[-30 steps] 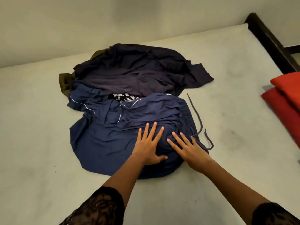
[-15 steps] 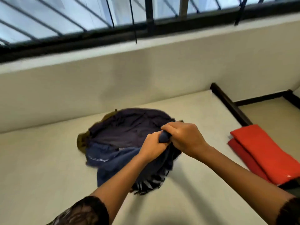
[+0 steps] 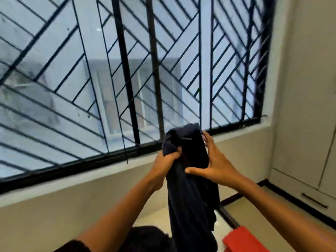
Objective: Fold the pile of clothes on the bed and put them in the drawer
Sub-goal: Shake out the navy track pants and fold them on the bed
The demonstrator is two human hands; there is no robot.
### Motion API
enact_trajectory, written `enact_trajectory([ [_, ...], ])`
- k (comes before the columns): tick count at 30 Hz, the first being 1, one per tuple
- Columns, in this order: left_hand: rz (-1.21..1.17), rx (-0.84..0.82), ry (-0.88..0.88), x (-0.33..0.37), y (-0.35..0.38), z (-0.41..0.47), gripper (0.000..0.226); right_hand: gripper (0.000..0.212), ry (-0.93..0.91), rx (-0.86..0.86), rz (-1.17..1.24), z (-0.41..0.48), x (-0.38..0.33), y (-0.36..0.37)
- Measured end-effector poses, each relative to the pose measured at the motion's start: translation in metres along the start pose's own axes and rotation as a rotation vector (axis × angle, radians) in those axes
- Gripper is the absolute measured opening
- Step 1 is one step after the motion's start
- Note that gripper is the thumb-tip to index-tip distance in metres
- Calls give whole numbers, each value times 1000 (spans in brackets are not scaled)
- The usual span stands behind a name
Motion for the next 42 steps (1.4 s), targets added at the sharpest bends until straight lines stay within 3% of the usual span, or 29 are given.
enact_trajectory([
  [4,-163,-93,-35,58,59,5,34,121,164,-39,216,0,4,-75],
  [8,-296,-155,-53,103,130,-1,36,108,219,44,269,-14,18,-168],
  [12,-371,-206,-54,124,186,-4,42,75,218,10,318,-38,27,-214],
  [15,-432,-249,-70,130,230,-2,50,92,213,13,199,-59,41,-247],
  [18,-480,-272,-76,131,265,0,43,116,179,11,24,-76,49,-266],
  [21,-528,-340,-69,135,295,2,44,85,74,179,-85,-87,54,-289],
  [25,-392,-467,-29,147,324,-2,37,37,120,421,-149,-104,57,-336],
  [30,20,-450,126,155,330,12,43,19,234,616,-126,-115,50,-396],
  [33,237,-464,308,154,340,8,42,14,246,575,-268,-113,35,-417],
  [36,339,-612,467,149,365,-11,88,17,201,456,-410,-104,13,-419],
  [37,372,-682,513,148,376,-21,93,17,184,434,-448,-102,6,-419],
  [39,347,-788,559,147,393,-37,83,15,162,409,-507,-97,-7,-419],
  [42,189,-843,486,149,402,-45,66,11,119,406,-504,-96,-23,-425],
])
Point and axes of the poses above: each hand's wrist, its own z-axis towards the middle knuckle, its own y-axis out of the palm, x = y × z, the point moved 6 cm from there along z, towards the middle knuckle, and after that the axes turned 4 degrees about -z, right-handed, at the moved point
